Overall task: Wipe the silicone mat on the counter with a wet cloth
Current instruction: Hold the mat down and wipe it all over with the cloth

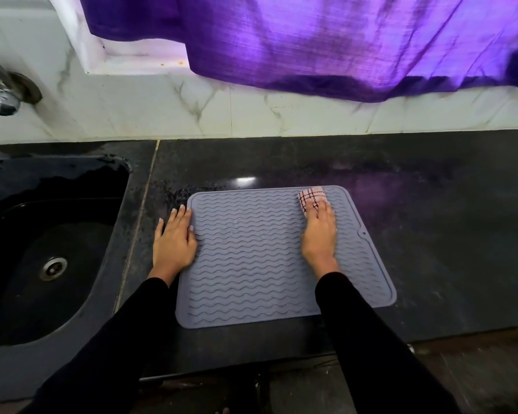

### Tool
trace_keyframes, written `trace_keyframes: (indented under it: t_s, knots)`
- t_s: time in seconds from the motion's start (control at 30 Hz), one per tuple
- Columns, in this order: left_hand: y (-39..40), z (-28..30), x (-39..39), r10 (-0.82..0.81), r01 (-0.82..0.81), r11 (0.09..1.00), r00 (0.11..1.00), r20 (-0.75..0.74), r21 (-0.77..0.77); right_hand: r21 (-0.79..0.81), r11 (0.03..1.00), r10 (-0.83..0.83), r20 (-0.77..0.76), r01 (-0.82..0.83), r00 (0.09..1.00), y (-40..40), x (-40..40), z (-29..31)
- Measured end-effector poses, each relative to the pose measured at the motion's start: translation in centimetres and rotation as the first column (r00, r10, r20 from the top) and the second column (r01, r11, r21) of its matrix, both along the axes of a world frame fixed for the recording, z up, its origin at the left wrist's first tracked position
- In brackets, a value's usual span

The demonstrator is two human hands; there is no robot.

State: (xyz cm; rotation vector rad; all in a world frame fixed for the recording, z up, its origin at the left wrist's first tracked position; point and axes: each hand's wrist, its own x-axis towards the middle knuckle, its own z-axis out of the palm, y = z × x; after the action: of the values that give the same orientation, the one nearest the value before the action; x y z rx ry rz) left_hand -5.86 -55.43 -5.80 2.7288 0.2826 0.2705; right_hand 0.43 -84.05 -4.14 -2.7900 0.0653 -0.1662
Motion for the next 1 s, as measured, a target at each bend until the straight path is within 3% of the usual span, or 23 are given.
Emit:
trace_keyframes:
  t_s: [0.07,0.2,0.23,0.3,0.33,0.37,0.4,0.43,0.53,0.63,0.7,0.73,0.9,0.97,1.0]
  knots:
    - [0.0,-0.1,0.1,0.002,-0.002,1.0,1.0,-0.003,0.007,0.079,0.997,0.018,-0.014,-0.017,1.0,-0.4,0.4,0.6]
    - [0.0,0.0,0.1,0.006,-0.006,1.0,1.0,-0.008,0.016,0.405,0.913,-0.002,-0.099,0.042,0.995,-1.9,2.0,1.9]
    - [-0.1,0.0,0.1,0.006,-0.006,1.0,1.0,-0.012,0.019,0.526,0.847,0.009,-0.149,0.071,0.989,-2.4,2.6,2.5]
    - [-0.1,0.2,0.0,0.001,-0.001,1.0,1.0,-0.022,0.025,0.784,0.595,0.046,-0.253,0.177,0.966,-3.1,3.4,4.6]
    - [-0.2,0.3,-0.1,0.0,0.0,1.0,1.0,-0.03,0.024,0.863,0.44,0.046,-0.297,0.248,0.954,-3.1,3.8,5.5]
    - [-0.1,0.3,-0.1,0.0,0.001,1.0,0.999,-0.036,0.022,0.885,0.361,0.015,-0.321,0.295,0.947,-2.9,3.9,6.4]
    - [-0.2,0.3,-0.1,-0.001,0.001,1.0,0.999,-0.036,0.021,0.873,0.366,-0.03,-0.334,0.321,0.942,-2.2,3.8,7.1]
    - [-0.2,0.4,-0.1,0.0,0.001,1.0,0.999,-0.035,0.02,0.844,0.433,-0.08,-0.315,0.318,0.946,-1.1,3.4,7.6]
    - [-0.1,0.4,-0.2,-0.001,0.001,1.0,1.0,-0.031,0.013,0.68,0.714,-0.106,-0.128,0.165,0.986,2.9,2.2,6.3]
    - [-0.1,0.4,-0.2,-0.004,0.004,1.0,1.0,-0.027,0.006,0.261,0.965,0.062,-0.112,-0.031,0.992,6.0,0.3,3.4]
    - [-0.1,0.2,-0.1,-0.002,0.002,1.0,1.0,-0.023,0.008,-0.032,0.994,0.104,-0.098,-0.107,0.99,6.7,-0.5,2.6]
    - [-0.1,0.1,-0.1,0.0,0.0,1.0,1.0,-0.023,0.011,-0.093,0.988,0.11,-0.102,-0.119,0.989,6.8,-0.2,2.3]
    - [-0.2,0.2,0.1,0.004,-0.003,0.999,0.999,-0.046,0.033,-0.057,0.984,0.162,-0.112,-0.169,0.98,6.2,0.3,3.0]
    - [-0.4,0.3,0.0,0.005,-0.003,0.999,0.999,-0.051,0.035,0.09,0.982,0.178,-0.122,-0.168,0.977,5.2,1.1,3.7]
    - [-0.4,0.4,0.0,0.003,-0.001,0.999,0.998,-0.056,0.034,0.244,0.959,0.186,-0.161,-0.143,0.969,4.5,1.8,4.1]
